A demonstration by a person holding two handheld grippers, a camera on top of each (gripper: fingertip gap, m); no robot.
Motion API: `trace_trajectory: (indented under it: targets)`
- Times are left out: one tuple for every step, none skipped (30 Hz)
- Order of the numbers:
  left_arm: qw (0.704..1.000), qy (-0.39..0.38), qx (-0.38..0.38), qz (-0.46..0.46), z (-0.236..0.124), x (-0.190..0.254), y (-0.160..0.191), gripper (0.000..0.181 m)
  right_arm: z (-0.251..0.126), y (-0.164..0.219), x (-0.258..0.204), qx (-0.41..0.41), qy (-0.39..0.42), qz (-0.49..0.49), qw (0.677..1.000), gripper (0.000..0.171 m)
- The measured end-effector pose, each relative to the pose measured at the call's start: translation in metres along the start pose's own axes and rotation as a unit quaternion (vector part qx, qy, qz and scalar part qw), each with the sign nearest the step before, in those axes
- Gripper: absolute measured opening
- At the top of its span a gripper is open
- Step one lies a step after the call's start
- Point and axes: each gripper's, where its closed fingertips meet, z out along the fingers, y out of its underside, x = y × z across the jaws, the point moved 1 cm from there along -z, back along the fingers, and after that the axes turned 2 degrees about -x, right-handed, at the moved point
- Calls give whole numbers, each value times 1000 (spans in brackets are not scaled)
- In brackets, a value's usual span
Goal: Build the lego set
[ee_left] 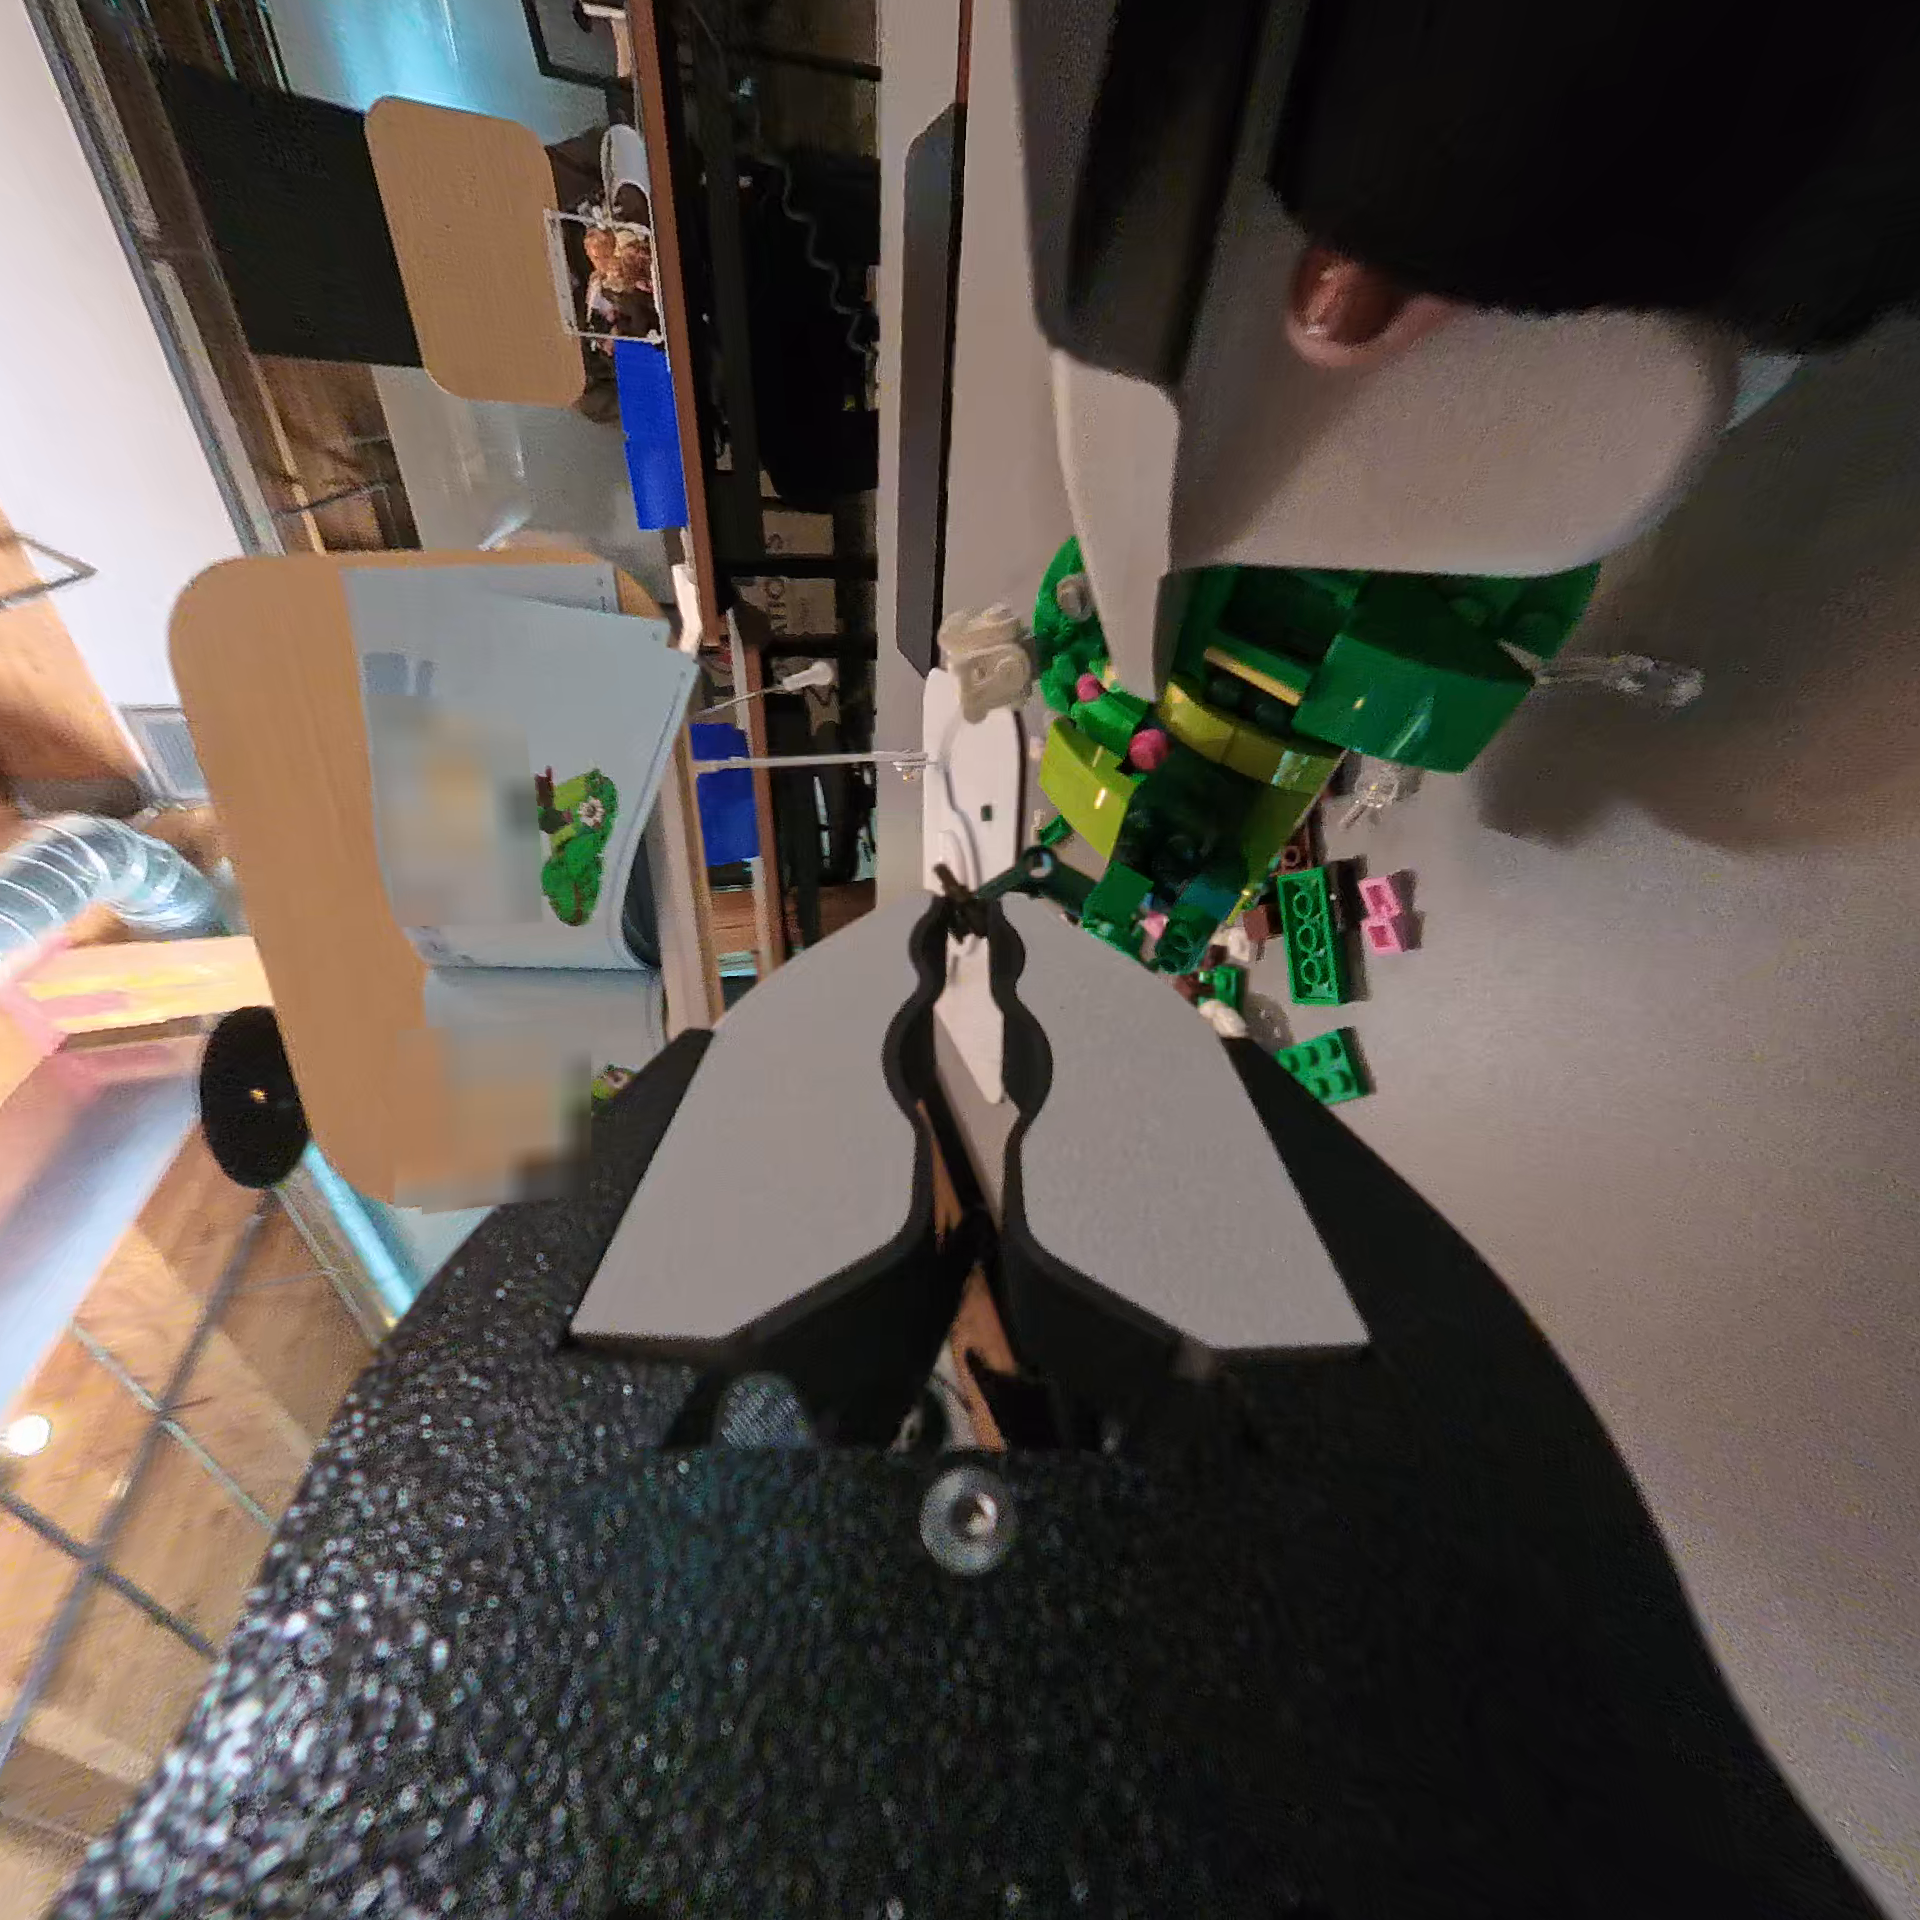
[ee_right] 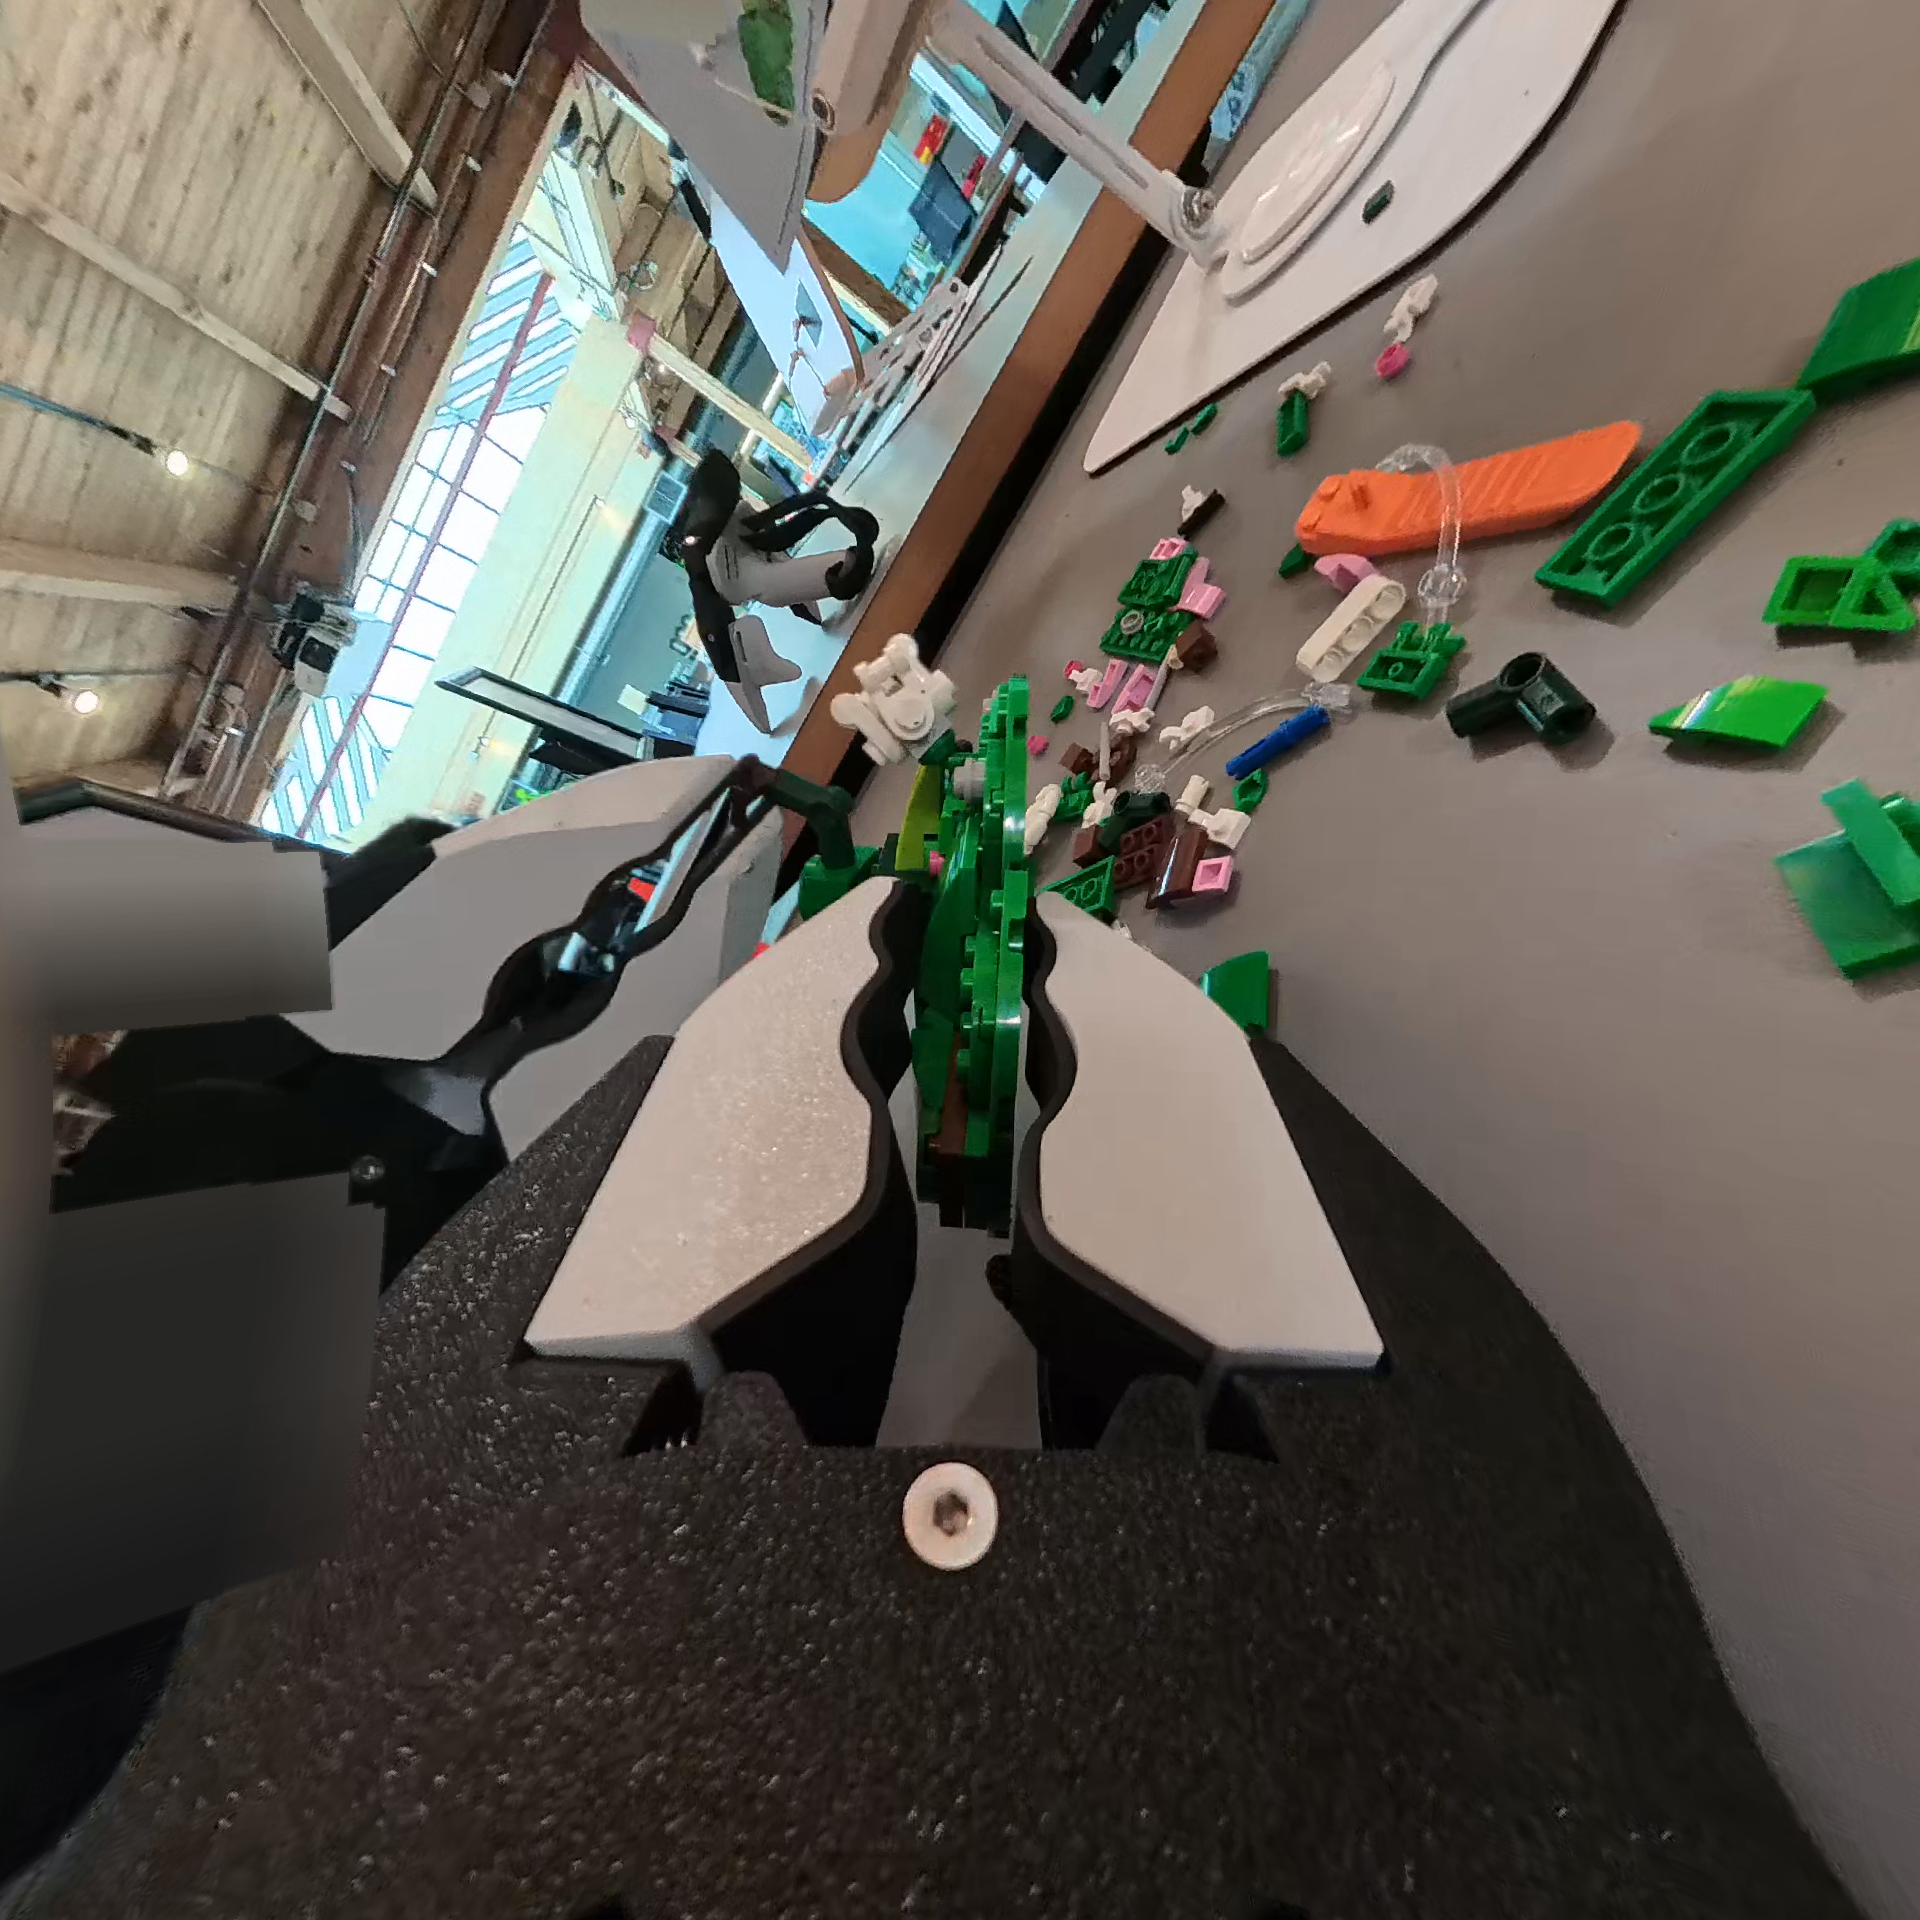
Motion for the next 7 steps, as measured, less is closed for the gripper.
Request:
trace_trajectory:
  targets:
    - [1000,-2,-1,14,0,1,-1,6,1,0,0,-1,-2,7,1000,18]
    - [1000,-6,-5,31,0,1,-2,7,2,1,0,-3,-5,16,1000,18]
    - [999,-9,-10,47,1,1,-3,6,2,1,1,-4,-7,25,1000,18]
    - [998,-10,-14,62,1,2,-4,6,3,2,1,-5,-9,32,999,18]
    - [997,-10,-20,76,1,3,-4,6,3,1,2,-4,-10,37,999,18]
    - [995,-9,-28,92,2,4,-3,7,3,1,2,-4,-12,42,999,18]
    - [993,-8,-40,109,3,5,-2,7,3,0,2,-4,-12,45,999,18]
